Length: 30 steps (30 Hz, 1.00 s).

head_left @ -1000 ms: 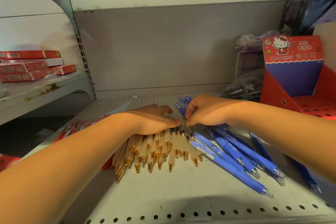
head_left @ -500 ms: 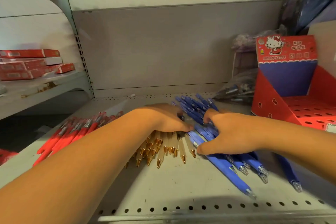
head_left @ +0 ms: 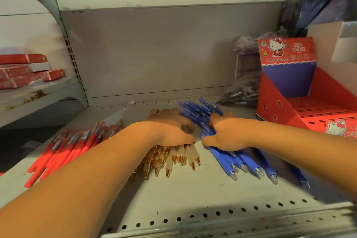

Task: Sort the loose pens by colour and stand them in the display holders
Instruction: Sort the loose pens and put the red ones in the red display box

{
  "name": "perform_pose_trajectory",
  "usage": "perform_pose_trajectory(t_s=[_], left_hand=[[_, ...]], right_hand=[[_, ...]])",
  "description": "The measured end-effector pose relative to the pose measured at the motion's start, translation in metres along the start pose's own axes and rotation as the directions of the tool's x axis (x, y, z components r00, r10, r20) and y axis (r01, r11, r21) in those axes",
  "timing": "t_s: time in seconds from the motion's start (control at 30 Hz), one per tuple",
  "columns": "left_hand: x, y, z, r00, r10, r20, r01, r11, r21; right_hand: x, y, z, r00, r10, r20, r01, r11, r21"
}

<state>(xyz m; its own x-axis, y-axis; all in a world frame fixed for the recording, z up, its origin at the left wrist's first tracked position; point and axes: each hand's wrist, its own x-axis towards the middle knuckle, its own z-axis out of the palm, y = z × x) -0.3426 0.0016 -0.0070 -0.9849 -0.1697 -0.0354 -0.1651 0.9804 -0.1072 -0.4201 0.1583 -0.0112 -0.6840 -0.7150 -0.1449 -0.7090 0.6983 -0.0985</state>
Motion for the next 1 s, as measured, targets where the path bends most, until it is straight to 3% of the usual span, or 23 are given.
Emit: perform_pose_trajectory(t_s=[0.2, 0.33, 0.4, 0.5, 0.6, 0.7, 0.8, 0.9, 1.0], left_hand=[[-0.005, 0.008, -0.004, 0.984, 0.16, -0.083, -0.163, 0.986, -0.025], [-0.005, 0.022, -0.003, 0.977, 0.157, -0.144, -0.193, 0.939, -0.285], [-0.002, 0.032, -0.003, 0.98, 0.13, -0.152, -0.174, 0.927, -0.332], [0.006, 0.046, -0.003, 0.986, 0.086, -0.141, -0.129, 0.934, -0.333], [0.012, 0.055, -0.006, 0.994, 0.05, -0.1, -0.08, 0.943, -0.322], [0.016, 0.063, -0.01, 0.999, 0.027, -0.038, -0.037, 0.954, -0.298], [0.018, 0.076, -0.011, 0.996, 0.033, 0.081, -0.01, 0.964, -0.267], [0.019, 0.086, -0.01, 0.992, 0.03, 0.126, -0.002, 0.976, -0.217], [0.017, 0.089, -0.012, 0.992, 0.02, 0.123, 0.019, 0.951, -0.309]], right_hand=[[0.007, -0.013, -0.007, 1.0, 0.015, -0.022, -0.014, 0.999, 0.046], [-0.01, 0.001, -0.02, 0.999, -0.014, -0.052, 0.025, 0.978, 0.209], [-0.02, 0.008, -0.026, 0.996, -0.023, -0.088, 0.044, 0.966, 0.255], [-0.035, 0.022, -0.033, 0.992, 0.022, -0.128, 0.001, 0.985, 0.172], [-0.051, 0.038, -0.029, 0.994, 0.095, -0.046, -0.097, 0.993, -0.063], [-0.069, 0.049, -0.022, 0.981, 0.186, -0.053, -0.193, 0.938, -0.288], [-0.077, 0.055, -0.018, 0.975, 0.223, 0.017, -0.209, 0.934, -0.288], [-0.07, 0.057, -0.017, 0.99, 0.138, 0.032, -0.129, 0.973, -0.191], [-0.059, 0.054, -0.013, 0.996, 0.059, 0.06, -0.051, 0.991, -0.127]])
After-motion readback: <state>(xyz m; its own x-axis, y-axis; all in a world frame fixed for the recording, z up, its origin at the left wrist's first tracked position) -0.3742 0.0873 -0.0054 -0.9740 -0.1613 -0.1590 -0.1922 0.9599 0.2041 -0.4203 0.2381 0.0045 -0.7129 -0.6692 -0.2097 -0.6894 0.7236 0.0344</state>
